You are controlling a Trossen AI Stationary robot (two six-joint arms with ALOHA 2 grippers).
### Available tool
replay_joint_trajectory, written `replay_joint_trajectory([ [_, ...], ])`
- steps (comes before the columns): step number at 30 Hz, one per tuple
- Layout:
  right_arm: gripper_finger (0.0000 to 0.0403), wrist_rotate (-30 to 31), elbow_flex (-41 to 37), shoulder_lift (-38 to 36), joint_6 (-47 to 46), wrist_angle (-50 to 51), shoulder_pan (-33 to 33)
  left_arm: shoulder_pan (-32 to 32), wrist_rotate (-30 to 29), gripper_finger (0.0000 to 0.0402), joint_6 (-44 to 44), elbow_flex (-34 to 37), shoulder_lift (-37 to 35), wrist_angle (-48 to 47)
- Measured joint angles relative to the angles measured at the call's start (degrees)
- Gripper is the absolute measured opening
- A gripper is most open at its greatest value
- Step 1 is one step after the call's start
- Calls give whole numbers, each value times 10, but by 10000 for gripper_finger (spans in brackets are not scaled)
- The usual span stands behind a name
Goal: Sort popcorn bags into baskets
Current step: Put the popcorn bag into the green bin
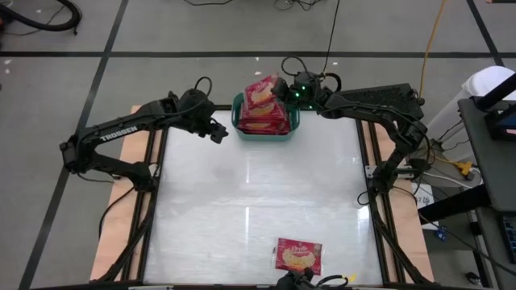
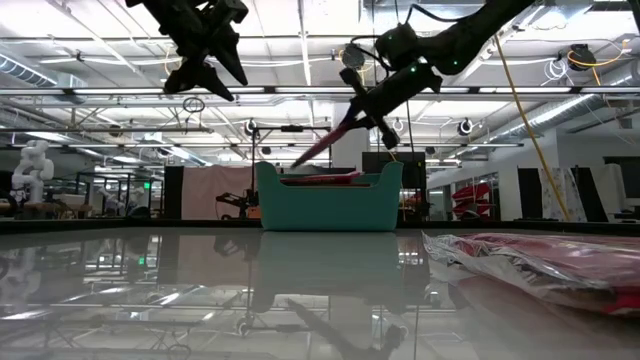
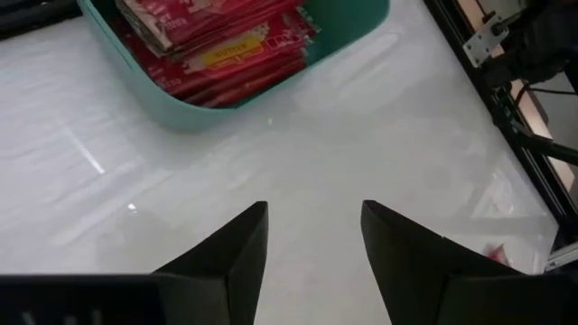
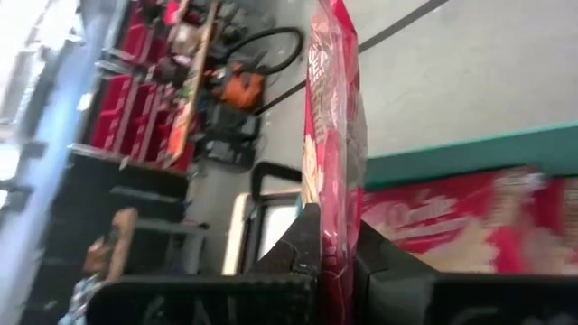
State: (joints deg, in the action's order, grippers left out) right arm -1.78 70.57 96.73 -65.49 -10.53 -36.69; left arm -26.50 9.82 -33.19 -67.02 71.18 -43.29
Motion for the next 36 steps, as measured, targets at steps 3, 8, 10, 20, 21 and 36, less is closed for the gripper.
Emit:
replay_joint_trajectory([
  [3,0,17,0,-1,0,21,3,0,0,182,0,0,0,1],
  [8,0,35,0,0,-6,35,13,0,-16,182,2,0,0,4],
  [10,2,46,0,0,-13,43,19,0,-21,182,7,0,0,4],
  [20,65,93,0,0,-13,90,31,0,-24,182,16,0,0,3],
  [21,75,92,0,0,-11,90,31,0,-24,182,16,0,0,4],
  [36,198,-7,1,-69,108,174,-5,30,-24,182,27,0,9,21],
])
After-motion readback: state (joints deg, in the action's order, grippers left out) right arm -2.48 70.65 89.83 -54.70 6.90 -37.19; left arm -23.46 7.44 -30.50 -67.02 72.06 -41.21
